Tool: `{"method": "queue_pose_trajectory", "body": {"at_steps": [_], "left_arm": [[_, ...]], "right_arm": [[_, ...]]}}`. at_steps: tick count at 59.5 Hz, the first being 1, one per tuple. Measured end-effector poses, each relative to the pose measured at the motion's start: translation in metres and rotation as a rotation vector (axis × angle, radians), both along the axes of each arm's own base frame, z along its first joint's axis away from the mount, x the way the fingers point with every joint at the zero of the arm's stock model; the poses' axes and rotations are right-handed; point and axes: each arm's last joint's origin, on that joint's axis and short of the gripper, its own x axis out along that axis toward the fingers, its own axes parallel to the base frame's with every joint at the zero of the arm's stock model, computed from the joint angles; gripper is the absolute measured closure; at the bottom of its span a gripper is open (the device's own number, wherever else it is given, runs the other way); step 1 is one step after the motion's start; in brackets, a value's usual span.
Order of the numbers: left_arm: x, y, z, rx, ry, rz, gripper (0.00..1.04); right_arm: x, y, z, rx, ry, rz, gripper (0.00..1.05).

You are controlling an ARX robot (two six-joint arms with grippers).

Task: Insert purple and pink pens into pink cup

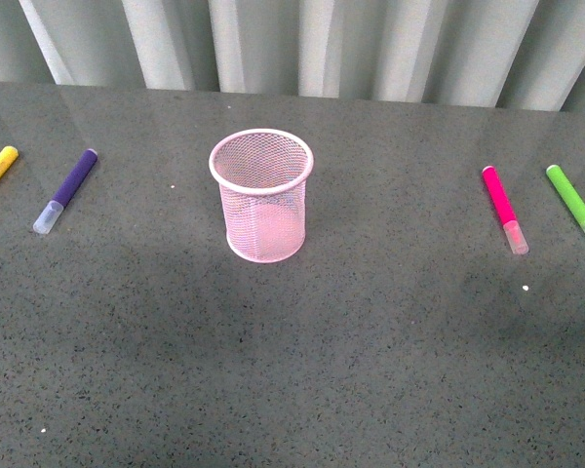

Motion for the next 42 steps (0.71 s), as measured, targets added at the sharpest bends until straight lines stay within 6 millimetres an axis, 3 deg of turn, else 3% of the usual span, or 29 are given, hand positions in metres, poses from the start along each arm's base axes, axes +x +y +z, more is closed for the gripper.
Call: {"method": "queue_pose_trajectory", "body": {"at_steps": [37, 42], "left_arm": [[0.0, 0.0, 0.0, 0.0, 0.0, 0.0, 0.07], [0.0009, -0.001, -0.0016, -0.065, 0.2, 0.1, 0.07]], "right_arm": [[0.0, 0.0, 0.0, 0.0, 0.0, 0.0, 0.07], [0.0, 0.0, 0.0, 0.0, 0.0, 0.0, 0.07]]}}
